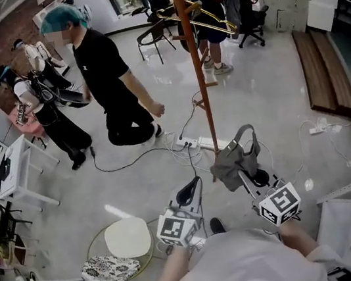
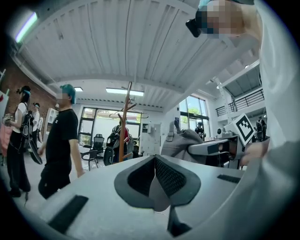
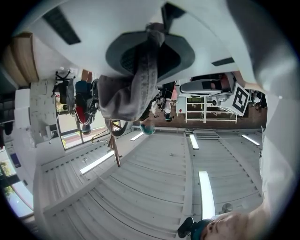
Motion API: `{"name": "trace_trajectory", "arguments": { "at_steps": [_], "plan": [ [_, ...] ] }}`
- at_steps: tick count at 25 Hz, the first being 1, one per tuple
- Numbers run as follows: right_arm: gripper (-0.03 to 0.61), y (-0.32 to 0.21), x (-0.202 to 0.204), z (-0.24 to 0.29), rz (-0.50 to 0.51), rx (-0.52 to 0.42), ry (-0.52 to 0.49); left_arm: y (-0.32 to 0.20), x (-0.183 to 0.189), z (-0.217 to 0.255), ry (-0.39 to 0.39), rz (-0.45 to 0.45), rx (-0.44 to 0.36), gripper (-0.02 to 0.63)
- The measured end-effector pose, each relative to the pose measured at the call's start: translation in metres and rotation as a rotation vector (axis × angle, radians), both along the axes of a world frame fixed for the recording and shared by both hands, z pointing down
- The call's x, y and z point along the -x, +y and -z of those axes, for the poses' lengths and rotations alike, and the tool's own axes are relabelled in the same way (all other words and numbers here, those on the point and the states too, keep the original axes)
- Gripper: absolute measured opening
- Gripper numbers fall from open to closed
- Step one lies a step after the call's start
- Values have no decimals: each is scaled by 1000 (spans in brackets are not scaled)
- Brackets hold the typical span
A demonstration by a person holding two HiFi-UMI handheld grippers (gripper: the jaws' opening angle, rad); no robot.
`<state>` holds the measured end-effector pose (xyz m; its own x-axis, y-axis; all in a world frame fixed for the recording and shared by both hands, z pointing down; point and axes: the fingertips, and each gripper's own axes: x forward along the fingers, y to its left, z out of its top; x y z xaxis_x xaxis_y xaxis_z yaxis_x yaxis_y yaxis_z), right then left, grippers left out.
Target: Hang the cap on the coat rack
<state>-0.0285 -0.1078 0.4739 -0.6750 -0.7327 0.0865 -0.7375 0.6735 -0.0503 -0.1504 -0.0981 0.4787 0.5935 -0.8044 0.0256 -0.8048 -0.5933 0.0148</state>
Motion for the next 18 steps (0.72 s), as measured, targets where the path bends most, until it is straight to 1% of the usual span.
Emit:
{"name": "trace_trajectory", "arguments": {
  "at_steps": [3,6,9,14,18],
  "plan": [
    [26,-34,15,1,-7,-5,5,-34,18,-3,14,-2,11,11],
    [26,-65,14,6,-23,-16,4,-64,18,-1,10,-9,18,11],
    [26,-85,16,9,-35,-15,11,-84,23,1,15,-14,24,11],
    [26,-110,13,7,-28,-17,24,-110,17,0,18,-18,30,11],
    [26,-126,5,4,-10,-8,29,-122,7,1,23,7,35,11]
  ]
}}
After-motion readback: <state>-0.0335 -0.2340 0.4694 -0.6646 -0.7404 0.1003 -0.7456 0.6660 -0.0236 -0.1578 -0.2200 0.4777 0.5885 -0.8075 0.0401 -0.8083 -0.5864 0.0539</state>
